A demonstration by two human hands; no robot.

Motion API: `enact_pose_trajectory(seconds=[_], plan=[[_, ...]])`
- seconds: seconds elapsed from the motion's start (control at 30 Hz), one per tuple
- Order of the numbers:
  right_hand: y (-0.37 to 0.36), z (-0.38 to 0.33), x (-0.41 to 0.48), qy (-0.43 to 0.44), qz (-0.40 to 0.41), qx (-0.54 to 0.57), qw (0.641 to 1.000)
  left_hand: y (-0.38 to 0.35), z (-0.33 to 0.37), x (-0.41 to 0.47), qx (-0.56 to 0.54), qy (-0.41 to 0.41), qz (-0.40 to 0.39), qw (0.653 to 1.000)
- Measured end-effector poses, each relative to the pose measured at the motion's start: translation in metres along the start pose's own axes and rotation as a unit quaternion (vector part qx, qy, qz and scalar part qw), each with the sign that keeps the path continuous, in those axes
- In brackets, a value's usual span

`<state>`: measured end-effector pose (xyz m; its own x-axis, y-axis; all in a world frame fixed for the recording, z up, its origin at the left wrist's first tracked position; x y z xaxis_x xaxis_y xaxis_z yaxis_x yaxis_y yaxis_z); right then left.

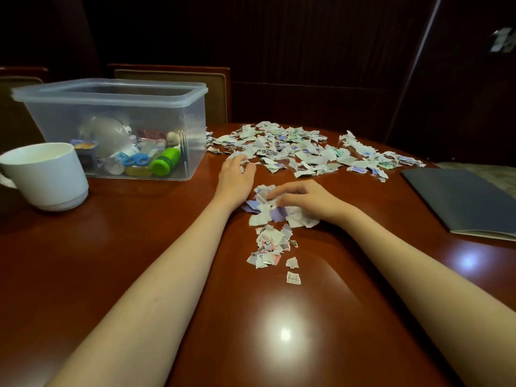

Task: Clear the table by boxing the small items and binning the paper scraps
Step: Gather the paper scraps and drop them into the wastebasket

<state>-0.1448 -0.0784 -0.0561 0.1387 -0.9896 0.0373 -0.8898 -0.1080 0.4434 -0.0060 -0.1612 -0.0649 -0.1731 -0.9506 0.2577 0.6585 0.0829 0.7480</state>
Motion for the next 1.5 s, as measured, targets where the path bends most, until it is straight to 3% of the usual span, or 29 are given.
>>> enact_pose_trajectory(seconds=[0.07, 0.13, 0.27, 0.37, 0.53, 0.77, 0.9, 1.1, 1.37, 1.5], plan=[[-0.001, -0.002, 0.002, 0.020, 0.012, 0.064, 0.998, -0.001, -0.003, 0.007, 0.011, 0.001, -0.001, 1.000], [0.008, 0.003, 0.005, 0.032, 0.088, 0.089, 0.992, -0.003, -0.007, 0.016, 0.027, -0.002, -0.006, 1.000], [0.029, 0.017, 0.010, 0.018, 0.217, -0.047, 0.975, -0.006, -0.016, 0.038, 0.108, 0.003, -0.035, 0.994], [0.036, 0.027, 0.017, 0.004, 0.202, -0.161, 0.966, -0.012, -0.020, 0.054, 0.214, 0.002, -0.092, 0.973], [0.038, 0.036, 0.027, -0.018, 0.170, -0.178, 0.969, -0.022, -0.020, 0.070, 0.297, -0.051, -0.132, 0.944], [0.032, 0.031, 0.024, -0.044, 0.110, -0.182, 0.976, -0.018, -0.005, 0.043, 0.188, -0.152, -0.162, 0.957], [0.022, 0.024, 0.018, -0.045, 0.043, -0.155, 0.986, -0.012, 0.002, 0.017, 0.059, -0.159, -0.179, 0.969], [-0.002, 0.003, -0.001, -0.019, -0.014, -0.063, 0.998, 0.000, 0.007, -0.019, -0.026, -0.126, -0.176, 0.976], [-0.029, -0.014, -0.033, -0.004, -0.027, -0.049, 0.998, 0.018, 0.011, -0.073, -0.084, -0.101, -0.216, 0.968], [-0.039, -0.019, -0.046, 0.048, 0.034, -0.114, 0.992, 0.024, 0.014, -0.096, -0.071, -0.124, -0.253, 0.957]])
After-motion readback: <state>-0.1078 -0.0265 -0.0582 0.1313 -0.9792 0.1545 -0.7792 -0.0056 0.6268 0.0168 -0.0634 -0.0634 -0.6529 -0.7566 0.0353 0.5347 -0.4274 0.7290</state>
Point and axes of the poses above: each hand's wrist, its own x-axis towards the middle knuckle, its own y-axis out of the back of the hand, z = x × y, the point moved 3 cm from there along x, towards the middle knuckle, and after that the axes turned 15 degrees about x, right-handed, at the moved point
